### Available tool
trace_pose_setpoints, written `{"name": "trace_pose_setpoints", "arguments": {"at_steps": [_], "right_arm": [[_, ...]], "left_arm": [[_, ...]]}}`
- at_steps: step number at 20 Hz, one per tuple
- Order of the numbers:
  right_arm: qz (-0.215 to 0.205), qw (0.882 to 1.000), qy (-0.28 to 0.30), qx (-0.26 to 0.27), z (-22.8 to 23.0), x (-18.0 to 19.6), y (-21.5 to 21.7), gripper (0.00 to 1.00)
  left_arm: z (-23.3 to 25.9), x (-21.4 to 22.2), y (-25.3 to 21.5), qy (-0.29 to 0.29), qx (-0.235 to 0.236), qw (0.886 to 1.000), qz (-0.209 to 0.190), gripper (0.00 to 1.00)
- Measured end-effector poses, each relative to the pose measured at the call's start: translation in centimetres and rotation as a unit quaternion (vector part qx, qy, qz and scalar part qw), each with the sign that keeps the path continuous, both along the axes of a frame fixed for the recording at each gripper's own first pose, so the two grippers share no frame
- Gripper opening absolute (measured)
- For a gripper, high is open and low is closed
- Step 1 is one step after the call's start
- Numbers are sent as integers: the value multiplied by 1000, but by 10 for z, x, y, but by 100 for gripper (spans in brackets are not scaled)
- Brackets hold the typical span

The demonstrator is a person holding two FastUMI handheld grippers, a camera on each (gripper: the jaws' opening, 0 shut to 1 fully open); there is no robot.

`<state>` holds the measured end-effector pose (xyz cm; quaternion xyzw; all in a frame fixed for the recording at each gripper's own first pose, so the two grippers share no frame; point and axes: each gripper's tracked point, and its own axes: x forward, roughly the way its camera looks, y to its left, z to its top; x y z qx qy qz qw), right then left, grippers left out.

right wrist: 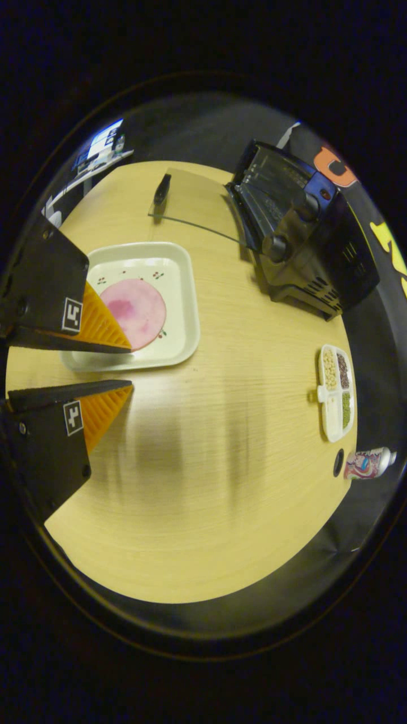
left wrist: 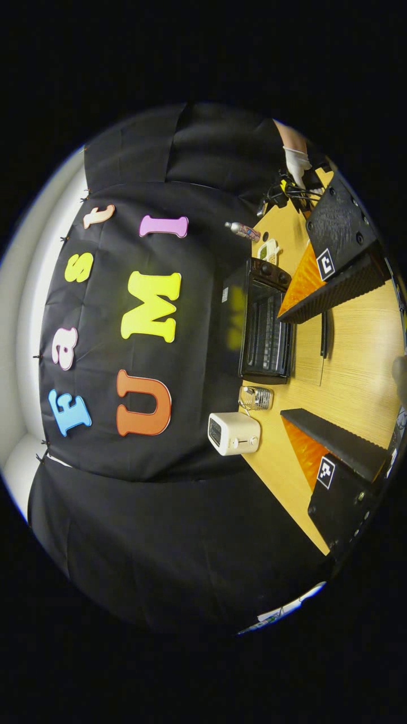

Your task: Open the electric oven with the left hand, put the food in, and close the electric oven.

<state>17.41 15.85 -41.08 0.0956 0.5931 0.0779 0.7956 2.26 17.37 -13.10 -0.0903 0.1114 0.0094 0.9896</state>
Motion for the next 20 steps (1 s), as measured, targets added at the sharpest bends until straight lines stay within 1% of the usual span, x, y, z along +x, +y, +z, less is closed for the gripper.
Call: {"name": "trace_pose_setpoints", "arguments": {"at_steps": [1,2,3,4,5,7,8,9,11,12,15,16,17,18,19,20], "right_arm": [[1,1000,1,-8,-1,0,-3,19],[2,1000,3,-13,1,0,-4,15],[-3,1000,5,-18,-1,0,-6,14],[-11,1000,6,-20,-4,2,-6,10],[-7,1000,4,-27,2,1,-6,2],[-7,1000,-3,-29,0,1,-7,0],[-13,1000,-3,-18,-1,-1,-4,4],[-25,1000,-3,-1,0,-4,-3,1],[-51,998,-6,40,1,-6,-1,1],[-60,996,-11,59,1,-7,-2,4],[-102,987,-29,118,6,-7,-1,4],[-113,985,-36,129,9,-9,-3,1],[-122,982,-43,137,13,-10,-6,1],[-129,980,-48,144,17,-13,-9,4],[-135,977,-55,155,22,-13,-9,4],[-149,973,-65,162,29,-13,-11,1]], "left_arm": [[-3,1,2,0,-2,1000,0,96],[-5,2,5,0,-6,1000,0,96],[-8,2,7,2,-10,1000,1,96],[-14,2,11,4,-15,1000,2,96],[-18,4,13,6,-18,1000,1,96],[-24,5,18,10,-20,1000,7,96],[-23,7,19,9,-24,1000,7,95],[-21,6,18,7,-27,1000,8,95],[-21,6,21,9,-24,1000,9,95],[-21,6,24,8,-21,1000,11,95],[-18,4,29,9,-18,1000,13,95],[-17,3,29,9,-20,1000,13,95],[-15,3,29,9,-22,1000,10,95],[-14,3,26,9,-21,1000,8,95],[-12,5,25,9,-19,1000,7,96],[-9,8,22,7,-17,1000,4,96]]}}
